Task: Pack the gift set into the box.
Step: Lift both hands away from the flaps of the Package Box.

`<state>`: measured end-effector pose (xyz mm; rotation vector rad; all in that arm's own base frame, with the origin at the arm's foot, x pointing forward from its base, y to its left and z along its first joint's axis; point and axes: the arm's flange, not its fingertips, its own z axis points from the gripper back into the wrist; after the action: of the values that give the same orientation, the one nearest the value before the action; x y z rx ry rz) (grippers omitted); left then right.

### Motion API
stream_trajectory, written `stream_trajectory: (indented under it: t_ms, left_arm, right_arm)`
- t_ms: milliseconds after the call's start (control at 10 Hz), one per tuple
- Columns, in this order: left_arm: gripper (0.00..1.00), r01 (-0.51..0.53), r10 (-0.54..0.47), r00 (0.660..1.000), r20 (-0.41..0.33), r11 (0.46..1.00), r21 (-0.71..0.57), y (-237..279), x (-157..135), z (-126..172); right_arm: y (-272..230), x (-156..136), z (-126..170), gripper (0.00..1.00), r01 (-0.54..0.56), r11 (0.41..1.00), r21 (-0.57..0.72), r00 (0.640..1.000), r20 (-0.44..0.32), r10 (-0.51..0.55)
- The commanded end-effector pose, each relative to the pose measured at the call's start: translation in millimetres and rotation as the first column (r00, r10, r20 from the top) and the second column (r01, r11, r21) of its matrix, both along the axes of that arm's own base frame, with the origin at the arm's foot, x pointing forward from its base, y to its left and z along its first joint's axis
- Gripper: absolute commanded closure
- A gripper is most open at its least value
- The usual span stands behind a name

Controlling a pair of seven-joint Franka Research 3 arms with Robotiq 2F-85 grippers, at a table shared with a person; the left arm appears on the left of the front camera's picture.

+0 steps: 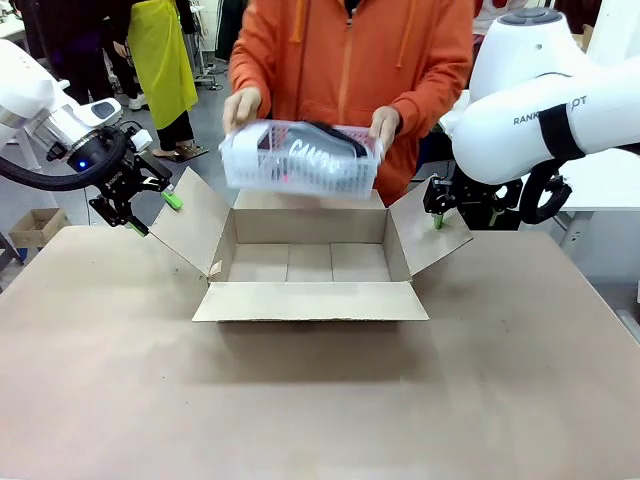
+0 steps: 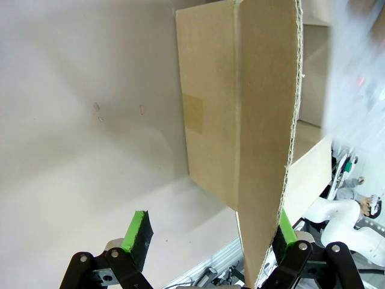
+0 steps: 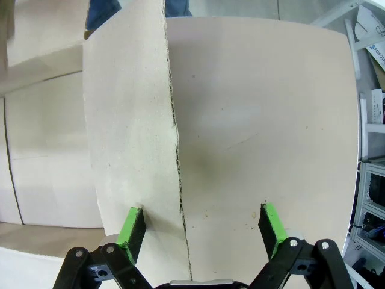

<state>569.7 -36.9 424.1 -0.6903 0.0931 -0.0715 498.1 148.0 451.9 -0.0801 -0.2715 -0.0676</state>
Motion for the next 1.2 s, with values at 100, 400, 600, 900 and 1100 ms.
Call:
stream_trajectory:
  t_ms: [100, 400, 600, 900, 1100]
  left_arm:
    - [0.0, -0.009, 0.009, 1.0, -0.004, 1.0, 0.017, -1.0, -3.1, 1.3]
    - [0.0, -0.009, 0.009, 1.0, -0.004, 1.0, 0.017, -1.0, -3.1, 1.3]
    - [0.0, -0.009, 0.009, 1.0, -0.004, 1.0, 0.017, -1.0, -3.1, 1.3]
    - [0.0, -0.009, 0.009, 1.0, -0.004, 1.0, 0.017, -1.0, -3.1, 1.3]
    - [0.0, 0.0, 0.0, 1.0, 0.0, 1.0, 0.0, 0.0, 0.0, 0.0]
  right_arm:
    - [2.7, 3.2, 1.4, 0.0, 0.03, 0.999, -0.02, 0.999, 0.012, -0.03]
    - [2.7, 3.2, 1.4, 0.0, 0.03, 0.999, -0.02, 0.999, 0.012, -0.03]
    - [2.7, 3.2, 1.4, 0.0, 0.03, 0.999, -0.02, 0.999, 0.012, -0.03]
    - [2.7, 3.2, 1.4, 0.0, 0.03, 0.999, -0.02, 0.999, 0.012, -0.03]
    - [0.0, 0.0, 0.0, 0.0, 0.0, 1.0, 0.0, 1.0, 0.0, 0.0]
